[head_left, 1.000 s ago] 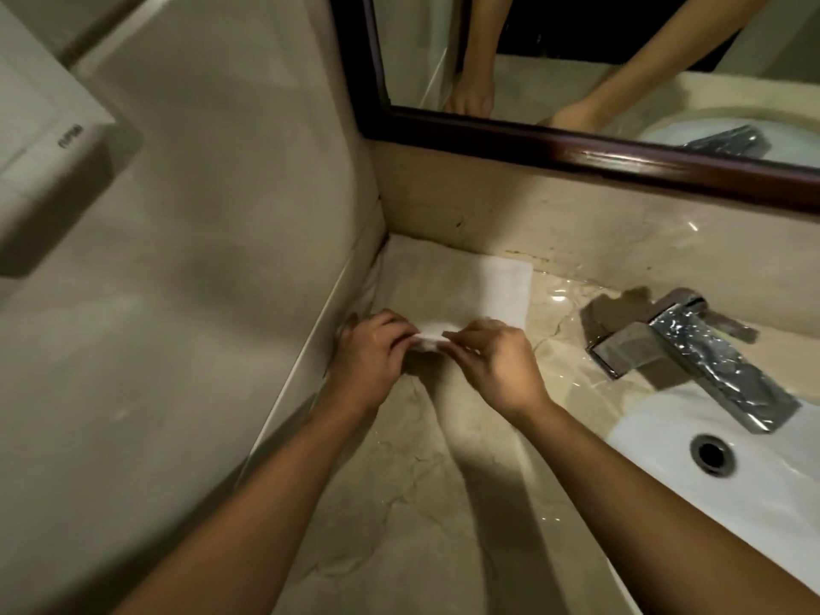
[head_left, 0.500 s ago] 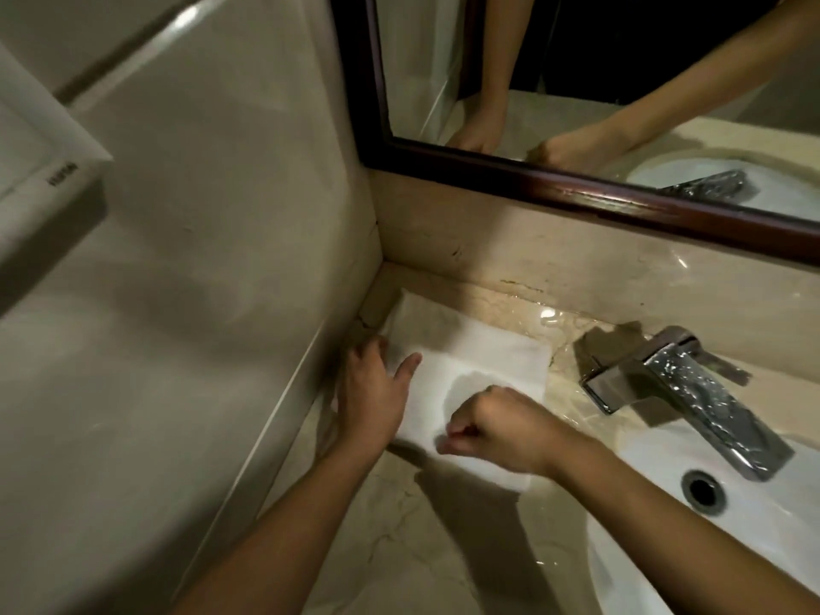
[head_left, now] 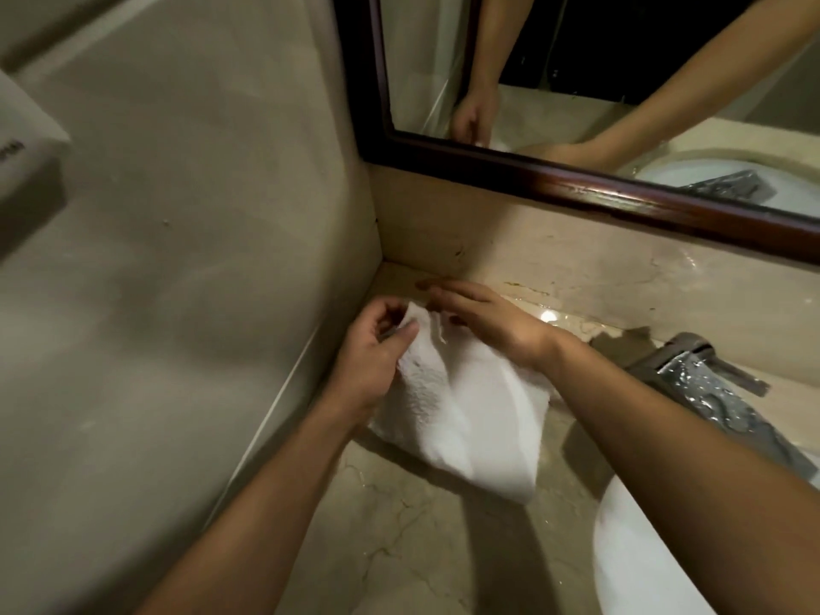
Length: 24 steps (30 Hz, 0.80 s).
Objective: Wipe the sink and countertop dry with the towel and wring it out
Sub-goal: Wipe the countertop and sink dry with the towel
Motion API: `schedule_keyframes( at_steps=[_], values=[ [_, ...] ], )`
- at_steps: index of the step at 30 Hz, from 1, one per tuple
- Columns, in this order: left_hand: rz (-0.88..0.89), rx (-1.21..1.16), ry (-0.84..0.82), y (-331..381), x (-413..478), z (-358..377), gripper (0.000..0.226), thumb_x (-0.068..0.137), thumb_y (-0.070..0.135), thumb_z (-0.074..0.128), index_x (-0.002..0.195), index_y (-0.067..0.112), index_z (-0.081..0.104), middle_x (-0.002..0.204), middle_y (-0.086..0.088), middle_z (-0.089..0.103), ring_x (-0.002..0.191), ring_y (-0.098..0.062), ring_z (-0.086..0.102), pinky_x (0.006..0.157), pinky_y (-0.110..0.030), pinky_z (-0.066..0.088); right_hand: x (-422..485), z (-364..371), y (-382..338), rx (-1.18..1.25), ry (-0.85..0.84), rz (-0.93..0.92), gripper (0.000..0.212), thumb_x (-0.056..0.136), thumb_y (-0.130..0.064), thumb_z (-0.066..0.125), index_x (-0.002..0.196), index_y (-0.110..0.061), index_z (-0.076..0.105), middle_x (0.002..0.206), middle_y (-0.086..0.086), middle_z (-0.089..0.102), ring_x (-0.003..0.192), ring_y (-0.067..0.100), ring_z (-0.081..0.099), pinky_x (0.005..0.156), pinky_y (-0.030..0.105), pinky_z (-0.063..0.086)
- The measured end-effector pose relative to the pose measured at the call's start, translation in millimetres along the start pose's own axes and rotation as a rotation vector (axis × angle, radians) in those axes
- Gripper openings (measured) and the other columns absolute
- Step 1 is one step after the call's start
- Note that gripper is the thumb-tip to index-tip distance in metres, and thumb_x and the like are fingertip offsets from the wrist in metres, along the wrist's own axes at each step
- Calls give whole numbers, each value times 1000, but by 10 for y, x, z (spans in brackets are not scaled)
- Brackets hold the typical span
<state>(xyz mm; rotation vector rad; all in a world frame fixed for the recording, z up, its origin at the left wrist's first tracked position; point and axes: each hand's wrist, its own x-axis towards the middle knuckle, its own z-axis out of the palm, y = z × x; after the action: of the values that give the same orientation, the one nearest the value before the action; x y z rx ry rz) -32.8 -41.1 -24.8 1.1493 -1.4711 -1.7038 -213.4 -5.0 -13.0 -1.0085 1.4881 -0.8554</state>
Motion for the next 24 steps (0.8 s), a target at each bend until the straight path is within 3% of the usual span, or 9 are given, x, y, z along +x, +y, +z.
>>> schedule_keyframes(
  at_steps=[4, 6, 8, 13, 15, 17, 19, 21, 24],
  values=[
    [89, -216, -130, 287, -49, -16, 17, 85, 5, 70, 94, 18, 67, 88, 0, 70, 83, -11, 63, 76, -22, 53, -358, -106, -59, 246, -48, 2, 39, 98, -46, 63, 122, -16, 70, 120, 13, 71, 113, 28, 65, 107, 42, 45],
    [133, -158, -186, 425, -101, -52, 17, 85, 3, 75, 92, 17, 69, 86, 1, 71, 81, -10, 64, 73, -21, 53, -598, -194, -145, 132, -68, -5, 60, 89, -58, 68, 121, -7, 68, 126, 26, 65, 118, 44, 61, 107, 48, 47],
    [188, -32, -220, 548, -174, -47, 17, 89, 0, 73, 92, 16, 69, 83, 7, 71, 78, -6, 65, 70, -18, 52, -838, -245, -325, 13, -114, -33, 62, 88, -57, 70, 122, -5, 66, 124, 26, 66, 116, 45, 62, 105, 55, 50],
    [223, 66, -225, 793, -421, 16, 20, 84, 31, 73, 92, 12, 69, 77, 2, 66, 71, -10, 59, 62, -24, 51, -1200, -303, -857, -15, -103, -139, 27, 92, -32, 72, 100, -7, 69, 92, 5, 75, 83, 16, 69, 76, 30, 54],
    [225, 104, -253, 874, -511, 48, 27, 89, 38, 68, 93, 11, 70, 80, 0, 65, 74, -10, 58, 66, -24, 48, -1275, -264, -1093, 48, -68, -197, 15, 87, -34, 73, 84, -21, 69, 84, -2, 72, 79, 12, 67, 69, 23, 52],
    [237, 128, -260, 958, -599, 89, 23, 93, 45, 66, 92, 22, 71, 86, 3, 68, 80, -9, 61, 72, -24, 50, -1351, -235, -1318, 128, 11, -246, 25, 78, -44, 80, 78, -24, 66, 80, 3, 65, 74, 13, 62, 64, 21, 49],
    [220, 150, -244, 987, -618, 123, 26, 90, 54, 69, 98, 30, 69, 102, 1, 71, 95, -15, 66, 85, -33, 55, -1432, -208, -1537, 253, 76, -280, 38, 72, -49, 81, 90, -18, 66, 92, 14, 62, 85, 22, 62, 72, 27, 53],
    [251, 189, -224, 1053, -669, 131, 54, 80, 68, 73, 117, 29, 64, 122, -7, 65, 113, -24, 65, 101, -45, 54, -1599, -231, -1775, 385, 87, -297, 57, 75, -47, 75, 109, -3, 68, 110, 26, 65, 103, 30, 61, 90, 33, 55],
    [367, 284, -215, 1185, -751, 155, 78, 73, 78, 72, 138, 40, 51, 137, 10, 52, 130, -14, 56, 112, -44, 47, -1853, -289, -2157, 549, -29, -393, 62, 88, -53, 65, 107, 6, 61, 99, 26, 61, 96, 30, 62, 92, 34, 54]
  ],
)
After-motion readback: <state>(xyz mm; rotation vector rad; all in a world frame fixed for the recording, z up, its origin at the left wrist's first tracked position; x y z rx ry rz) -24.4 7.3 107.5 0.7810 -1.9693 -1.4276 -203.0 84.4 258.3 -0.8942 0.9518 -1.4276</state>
